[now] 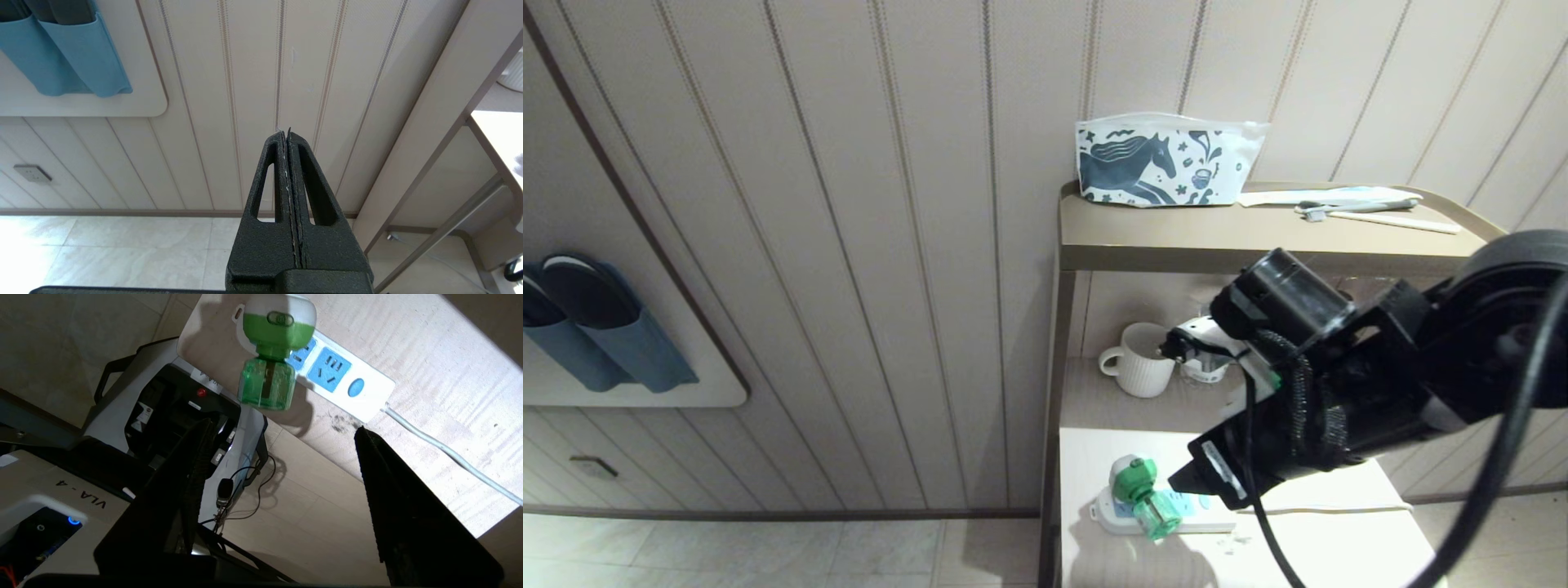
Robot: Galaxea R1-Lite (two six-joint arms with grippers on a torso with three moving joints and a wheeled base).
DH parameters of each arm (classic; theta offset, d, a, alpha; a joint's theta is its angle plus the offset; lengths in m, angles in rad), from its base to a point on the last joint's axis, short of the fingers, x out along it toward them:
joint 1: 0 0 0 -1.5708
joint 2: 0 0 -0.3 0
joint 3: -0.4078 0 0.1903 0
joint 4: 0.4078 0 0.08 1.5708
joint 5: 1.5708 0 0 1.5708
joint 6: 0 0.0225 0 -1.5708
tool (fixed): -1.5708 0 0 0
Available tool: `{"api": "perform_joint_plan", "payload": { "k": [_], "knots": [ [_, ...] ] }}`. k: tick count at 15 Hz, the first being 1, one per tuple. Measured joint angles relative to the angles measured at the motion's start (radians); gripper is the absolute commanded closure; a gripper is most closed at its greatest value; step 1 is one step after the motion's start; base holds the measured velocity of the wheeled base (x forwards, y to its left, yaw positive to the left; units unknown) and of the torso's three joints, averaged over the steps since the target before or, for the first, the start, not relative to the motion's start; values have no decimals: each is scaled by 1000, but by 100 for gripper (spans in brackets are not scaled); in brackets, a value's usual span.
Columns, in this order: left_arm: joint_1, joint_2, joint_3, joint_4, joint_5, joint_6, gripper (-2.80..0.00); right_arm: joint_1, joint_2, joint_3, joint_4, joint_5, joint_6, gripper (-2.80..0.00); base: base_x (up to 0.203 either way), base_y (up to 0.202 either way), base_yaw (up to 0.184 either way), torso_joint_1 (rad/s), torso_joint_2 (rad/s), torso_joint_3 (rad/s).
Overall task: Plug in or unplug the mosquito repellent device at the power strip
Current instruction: Hold the socket with your left hand and unplug it with your right hand
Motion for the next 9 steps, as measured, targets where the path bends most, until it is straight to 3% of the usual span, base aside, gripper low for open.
{"api": "perform_joint_plan", "payload": {
  "k": [6, 9],
  "knots": [
    [0, 0, 0, 0, 0, 0, 0, 17, 223, -118, -2, 2, -30, -280, 0, 0, 0, 0, 0, 0],
    [0, 0, 0, 0, 0, 0, 0, 12, 286, -145, -2, 2, -81, -280, 0, 0, 0, 0, 0, 0]
  ]
}}
